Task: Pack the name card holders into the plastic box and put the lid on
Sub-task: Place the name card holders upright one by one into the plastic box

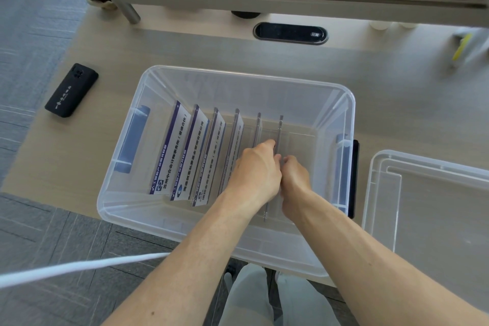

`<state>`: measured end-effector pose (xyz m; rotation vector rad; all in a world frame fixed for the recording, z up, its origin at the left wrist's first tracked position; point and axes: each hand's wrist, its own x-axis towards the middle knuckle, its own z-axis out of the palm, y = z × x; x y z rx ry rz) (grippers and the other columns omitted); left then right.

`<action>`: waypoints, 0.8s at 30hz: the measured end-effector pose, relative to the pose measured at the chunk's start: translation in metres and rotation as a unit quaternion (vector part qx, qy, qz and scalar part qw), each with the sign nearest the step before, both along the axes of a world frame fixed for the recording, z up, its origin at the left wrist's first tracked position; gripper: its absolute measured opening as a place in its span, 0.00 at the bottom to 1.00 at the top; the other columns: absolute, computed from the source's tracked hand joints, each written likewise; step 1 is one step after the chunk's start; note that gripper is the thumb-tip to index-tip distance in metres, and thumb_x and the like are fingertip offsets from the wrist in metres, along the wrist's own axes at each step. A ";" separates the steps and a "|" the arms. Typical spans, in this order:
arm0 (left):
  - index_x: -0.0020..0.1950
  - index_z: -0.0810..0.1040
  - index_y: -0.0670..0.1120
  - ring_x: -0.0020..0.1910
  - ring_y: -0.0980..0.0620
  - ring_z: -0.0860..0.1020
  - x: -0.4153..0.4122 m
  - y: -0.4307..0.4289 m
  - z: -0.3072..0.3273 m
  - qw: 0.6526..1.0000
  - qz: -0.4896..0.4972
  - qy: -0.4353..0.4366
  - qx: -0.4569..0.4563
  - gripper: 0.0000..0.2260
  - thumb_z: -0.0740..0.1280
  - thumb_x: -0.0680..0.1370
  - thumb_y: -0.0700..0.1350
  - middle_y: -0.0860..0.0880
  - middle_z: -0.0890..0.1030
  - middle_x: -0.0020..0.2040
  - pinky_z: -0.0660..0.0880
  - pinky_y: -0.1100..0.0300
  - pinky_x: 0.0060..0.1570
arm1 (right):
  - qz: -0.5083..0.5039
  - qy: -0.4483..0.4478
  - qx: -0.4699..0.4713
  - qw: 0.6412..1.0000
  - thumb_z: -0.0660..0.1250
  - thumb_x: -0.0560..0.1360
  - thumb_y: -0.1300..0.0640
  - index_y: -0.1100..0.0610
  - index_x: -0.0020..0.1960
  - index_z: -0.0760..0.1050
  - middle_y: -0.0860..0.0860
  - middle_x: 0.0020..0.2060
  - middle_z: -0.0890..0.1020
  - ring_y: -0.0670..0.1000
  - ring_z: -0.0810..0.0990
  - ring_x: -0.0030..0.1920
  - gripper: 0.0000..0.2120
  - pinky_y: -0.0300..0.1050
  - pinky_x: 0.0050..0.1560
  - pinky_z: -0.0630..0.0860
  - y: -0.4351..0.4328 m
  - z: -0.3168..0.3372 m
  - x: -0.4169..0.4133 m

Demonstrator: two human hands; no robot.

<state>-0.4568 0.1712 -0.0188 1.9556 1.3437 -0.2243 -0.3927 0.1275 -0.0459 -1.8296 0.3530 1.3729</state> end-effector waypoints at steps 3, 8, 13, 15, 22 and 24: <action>0.71 0.73 0.45 0.61 0.40 0.82 0.000 0.000 0.001 1.000 0.001 -0.002 0.000 0.16 0.60 0.85 0.48 0.40 0.82 0.63 0.80 0.48 0.59 | 0.000 0.001 0.006 1.000 0.52 0.82 0.58 0.56 0.40 0.72 0.51 0.32 0.74 0.50 0.70 0.31 0.15 0.44 0.29 0.63 0.000 0.001 0.000; 0.73 0.72 0.45 0.61 0.41 0.82 -0.002 0.000 0.004 1.000 0.002 -0.013 0.006 0.18 0.59 0.85 0.50 0.39 0.82 0.64 0.80 0.50 0.58 | 0.012 -0.012 0.009 1.000 0.51 0.81 0.58 0.58 0.42 0.73 0.54 0.37 0.76 0.51 0.70 0.33 0.15 0.44 0.31 0.64 0.001 -0.002 -0.001; 0.75 0.72 0.47 0.62 0.43 0.81 -0.009 0.008 0.012 0.999 0.003 -0.045 0.027 0.18 0.58 0.85 0.49 0.41 0.82 0.65 0.79 0.51 0.60 | 0.016 -0.013 -0.004 1.000 0.50 0.83 0.55 0.56 0.43 0.71 0.51 0.38 0.72 0.51 0.70 0.37 0.15 0.46 0.44 0.68 0.000 -0.001 0.001; 0.73 0.73 0.48 0.58 0.41 0.83 -0.012 0.013 0.014 0.998 0.009 -0.049 0.029 0.18 0.59 0.85 0.50 0.42 0.82 0.63 0.80 0.48 0.59 | 0.029 -0.009 0.001 1.000 0.50 0.84 0.53 0.57 0.59 0.74 0.51 0.47 0.75 0.54 0.74 0.50 0.16 0.49 0.56 0.68 -0.002 0.002 0.000; 0.70 0.76 0.48 0.57 0.46 0.83 -0.021 0.022 0.025 0.998 0.019 -0.064 0.017 0.16 0.62 0.83 0.49 0.47 0.84 0.60 0.80 0.50 0.59 | 0.035 -0.026 0.027 0.999 0.49 0.84 0.51 0.56 0.78 0.61 0.55 0.76 0.66 0.55 0.66 0.73 0.24 0.56 0.75 0.62 -0.004 0.029 -0.005; 0.70 0.76 0.48 0.58 0.47 0.83 -0.024 0.024 0.030 0.998 0.015 -0.065 0.014 0.16 0.63 0.83 0.49 0.48 0.84 0.61 0.80 0.51 0.59 | 0.032 -0.039 0.040 0.998 0.49 0.84 0.51 0.55 0.77 0.64 0.54 0.75 0.67 0.54 0.68 0.71 0.23 0.58 0.75 0.64 -0.002 0.039 -0.008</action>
